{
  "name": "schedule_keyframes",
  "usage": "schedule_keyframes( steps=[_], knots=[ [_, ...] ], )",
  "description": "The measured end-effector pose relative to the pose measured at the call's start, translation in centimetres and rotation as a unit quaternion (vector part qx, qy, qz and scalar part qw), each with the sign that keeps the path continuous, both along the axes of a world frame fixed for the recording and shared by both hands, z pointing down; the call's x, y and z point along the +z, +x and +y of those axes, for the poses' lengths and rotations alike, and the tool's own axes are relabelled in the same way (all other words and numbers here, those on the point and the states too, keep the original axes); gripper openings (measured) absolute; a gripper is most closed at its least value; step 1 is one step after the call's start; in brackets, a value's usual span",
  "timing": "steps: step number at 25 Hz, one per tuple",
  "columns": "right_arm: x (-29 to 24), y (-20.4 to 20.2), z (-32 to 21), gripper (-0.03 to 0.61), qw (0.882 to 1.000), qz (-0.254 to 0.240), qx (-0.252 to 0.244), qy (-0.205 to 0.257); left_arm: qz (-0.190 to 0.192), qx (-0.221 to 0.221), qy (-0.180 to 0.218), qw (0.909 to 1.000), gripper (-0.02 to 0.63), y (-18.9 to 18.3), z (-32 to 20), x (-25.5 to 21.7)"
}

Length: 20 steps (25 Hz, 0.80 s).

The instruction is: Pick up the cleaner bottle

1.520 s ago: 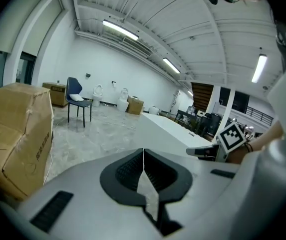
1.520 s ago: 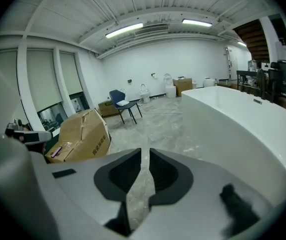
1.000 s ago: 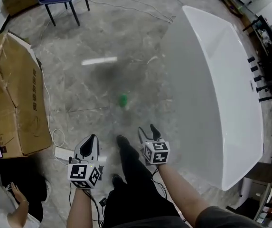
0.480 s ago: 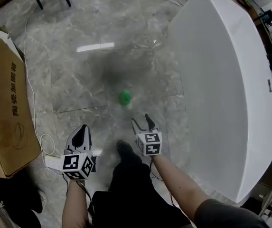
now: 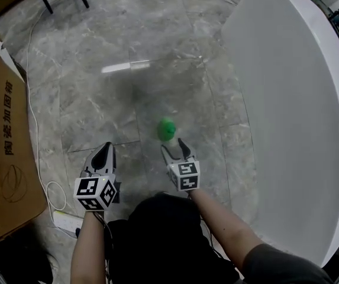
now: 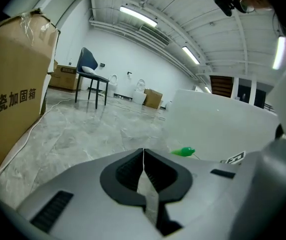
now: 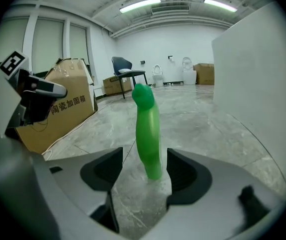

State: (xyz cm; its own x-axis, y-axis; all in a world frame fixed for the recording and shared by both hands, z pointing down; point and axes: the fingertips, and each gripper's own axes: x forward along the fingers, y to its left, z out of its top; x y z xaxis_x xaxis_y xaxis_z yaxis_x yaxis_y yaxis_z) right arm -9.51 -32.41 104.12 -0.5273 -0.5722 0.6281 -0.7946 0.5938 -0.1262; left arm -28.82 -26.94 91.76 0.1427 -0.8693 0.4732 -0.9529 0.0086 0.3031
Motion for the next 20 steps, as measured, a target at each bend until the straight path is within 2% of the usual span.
schedule_keyframes(
  steps=[4, 9, 14, 18, 20],
  knots=[
    [3.4, -2.0, -1.4, 0.275, 0.999, -0.008, -0.011, 0.03, -0.008, 0.0, 0.017, 0.9998, 0.015, -0.6, -1.5, 3.2],
    [6.4, -3.3, -4.3, 0.275, 0.998, -0.021, 0.008, 0.054, -0.02, -0.002, 0.03, 0.9993, 0.015, -1.1, -2.7, 6.0],
    [7.3, -3.8, -6.3, 0.275, 0.996, -0.026, 0.025, 0.078, -0.026, -0.003, 0.018, 0.9995, 0.015, -1.6, -2.3, 8.0],
    [7.3, -4.1, -6.8, 0.272, 0.996, -0.025, 0.011, 0.089, -0.023, -0.006, 0.008, 0.9997, 0.015, -1.7, -2.4, 8.8],
    [7.5, -3.9, -7.2, 0.22, 0.996, -0.023, 0.008, 0.087, -0.025, -0.003, 0.009, 0.9997, 0.015, -1.5, -2.9, 9.0]
  ],
)
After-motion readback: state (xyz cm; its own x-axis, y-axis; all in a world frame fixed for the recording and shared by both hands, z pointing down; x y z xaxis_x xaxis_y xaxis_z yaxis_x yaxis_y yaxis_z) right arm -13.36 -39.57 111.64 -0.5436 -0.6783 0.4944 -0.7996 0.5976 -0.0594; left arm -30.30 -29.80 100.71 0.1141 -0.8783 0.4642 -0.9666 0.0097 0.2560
